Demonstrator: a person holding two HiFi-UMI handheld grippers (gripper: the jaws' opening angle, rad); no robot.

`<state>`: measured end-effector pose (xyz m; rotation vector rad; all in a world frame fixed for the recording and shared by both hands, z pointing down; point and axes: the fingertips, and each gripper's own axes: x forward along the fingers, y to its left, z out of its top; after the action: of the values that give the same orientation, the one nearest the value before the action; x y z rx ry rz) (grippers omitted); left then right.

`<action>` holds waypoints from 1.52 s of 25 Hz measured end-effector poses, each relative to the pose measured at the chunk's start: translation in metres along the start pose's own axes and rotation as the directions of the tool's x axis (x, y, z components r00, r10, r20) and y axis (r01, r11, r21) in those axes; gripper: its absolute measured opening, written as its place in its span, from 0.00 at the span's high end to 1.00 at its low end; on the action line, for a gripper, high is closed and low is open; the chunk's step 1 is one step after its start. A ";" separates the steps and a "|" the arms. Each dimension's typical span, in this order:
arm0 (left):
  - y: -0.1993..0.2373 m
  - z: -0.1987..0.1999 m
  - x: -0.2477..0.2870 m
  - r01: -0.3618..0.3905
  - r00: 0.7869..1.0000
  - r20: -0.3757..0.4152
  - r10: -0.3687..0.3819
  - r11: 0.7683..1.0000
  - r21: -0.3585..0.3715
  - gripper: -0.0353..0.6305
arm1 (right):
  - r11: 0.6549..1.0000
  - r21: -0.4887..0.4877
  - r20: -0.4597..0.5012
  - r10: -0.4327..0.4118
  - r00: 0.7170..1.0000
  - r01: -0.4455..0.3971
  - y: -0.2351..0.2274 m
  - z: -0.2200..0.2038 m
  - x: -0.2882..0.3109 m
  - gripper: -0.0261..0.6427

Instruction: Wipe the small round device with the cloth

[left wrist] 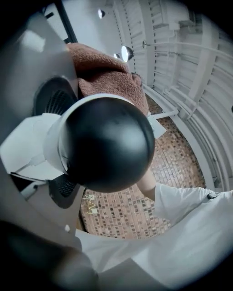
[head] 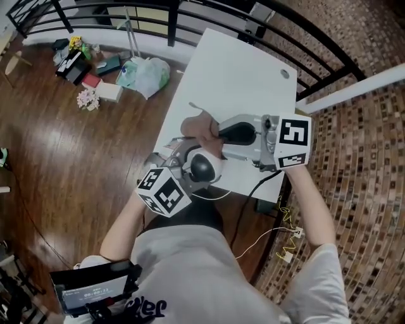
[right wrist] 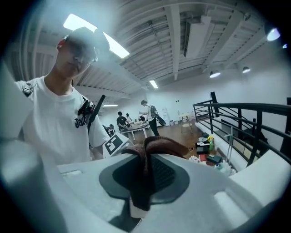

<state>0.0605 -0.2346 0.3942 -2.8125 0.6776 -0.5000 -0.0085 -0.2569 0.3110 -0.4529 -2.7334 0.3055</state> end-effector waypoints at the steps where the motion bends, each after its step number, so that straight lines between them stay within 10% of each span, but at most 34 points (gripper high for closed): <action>1: -0.001 0.000 -0.002 0.006 1.000 0.027 -0.005 0.999 -0.048 0.35 | 1.000 0.011 -0.008 -0.002 1.000 0.002 0.001 -0.002 0.000 0.90; 7: 0.020 0.007 -0.017 0.000 0.985 0.158 0.063 0.930 -0.368 0.35 | 0.995 0.009 0.018 -0.097 0.995 0.096 0.016 -0.011 -0.015 0.91; 12: 0.037 0.009 -0.018 -0.043 0.985 0.120 0.120 0.860 -0.509 0.35 | 0.994 -0.020 0.013 -0.103 0.995 0.104 0.056 -0.016 0.002 0.91; 17: 0.030 -0.001 -0.014 -0.064 0.993 0.055 0.105 0.866 -0.495 0.35 | 0.997 -0.047 -0.081 -0.066 0.994 0.063 0.081 -0.037 0.027 0.91; 22: 0.015 0.010 -0.024 0.028 0.986 0.157 0.062 0.858 -0.513 0.35 | 0.992 0.080 0.142 -0.110 0.984 0.100 0.066 -0.002 -0.015 0.91; 27: -0.020 0.040 -0.034 0.183 0.958 0.277 -0.078 0.908 -0.377 0.35 | 0.958 0.130 0.206 -0.279 0.938 0.257 0.021 0.016 -0.070 0.91; 32: -0.038 0.071 -0.052 0.310 0.902 0.379 -0.207 0.921 -0.235 0.35 | 0.979 0.169 0.078 -0.126 0.989 0.111 0.019 0.000 -0.031 0.91; 38: -0.030 0.076 -0.043 0.279 0.919 0.360 -0.161 0.911 -0.303 0.35 | 0.987 0.159 0.030 -0.033 0.999 0.028 0.042 -0.001 -0.018 0.91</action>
<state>0.0642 -0.1793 0.3206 -3.2172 0.4067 0.0775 0.0192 -0.2245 0.2951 -0.3649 -2.7177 0.5217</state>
